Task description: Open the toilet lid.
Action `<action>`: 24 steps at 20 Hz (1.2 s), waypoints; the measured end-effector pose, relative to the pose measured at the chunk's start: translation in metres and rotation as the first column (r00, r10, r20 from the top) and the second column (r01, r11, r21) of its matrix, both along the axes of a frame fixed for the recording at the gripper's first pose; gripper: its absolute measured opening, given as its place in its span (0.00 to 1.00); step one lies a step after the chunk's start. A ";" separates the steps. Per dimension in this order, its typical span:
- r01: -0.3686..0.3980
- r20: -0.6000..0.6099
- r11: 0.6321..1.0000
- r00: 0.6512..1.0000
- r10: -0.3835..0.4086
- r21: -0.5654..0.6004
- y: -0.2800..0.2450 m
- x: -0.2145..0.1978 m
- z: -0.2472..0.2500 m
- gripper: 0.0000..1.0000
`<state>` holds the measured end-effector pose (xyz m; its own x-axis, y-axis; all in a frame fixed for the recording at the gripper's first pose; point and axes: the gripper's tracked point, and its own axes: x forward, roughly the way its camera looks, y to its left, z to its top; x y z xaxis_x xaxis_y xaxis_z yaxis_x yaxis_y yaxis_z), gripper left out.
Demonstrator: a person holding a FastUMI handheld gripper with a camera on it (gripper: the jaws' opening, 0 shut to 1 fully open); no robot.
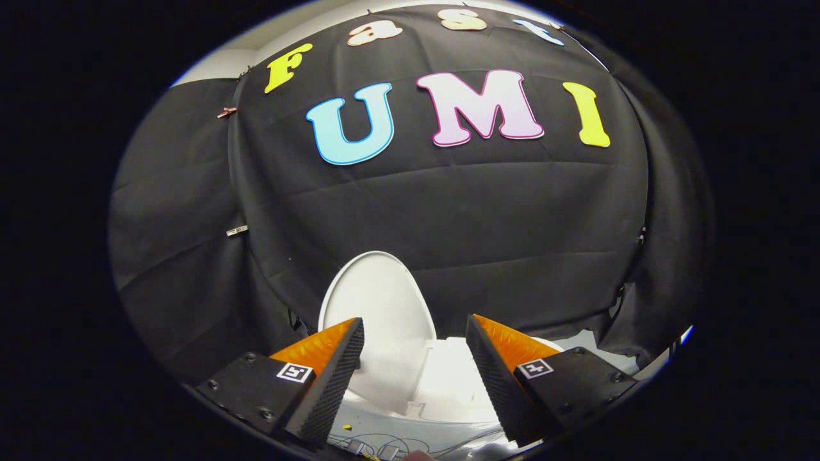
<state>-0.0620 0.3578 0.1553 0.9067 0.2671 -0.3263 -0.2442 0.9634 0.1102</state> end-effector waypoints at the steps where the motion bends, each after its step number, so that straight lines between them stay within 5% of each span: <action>1: -0.011 -0.010 1.000 1.000 0.011 0.006 -0.007 0.000 -0.008 0.99; 9: -0.008 0.110 0.999 0.994 0.004 0.040 -0.091 0.005 -0.042 1.00; 17: 0.088 0.270 0.996 0.960 -0.078 -0.026 -0.177 0.034 -0.089 0.99; 24: 0.152 0.424 0.985 0.900 -0.102 -0.085 -0.220 0.034 -0.102 0.99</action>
<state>-0.0279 0.1378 0.0536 0.9899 0.1245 0.0673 -0.1185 0.9892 -0.0865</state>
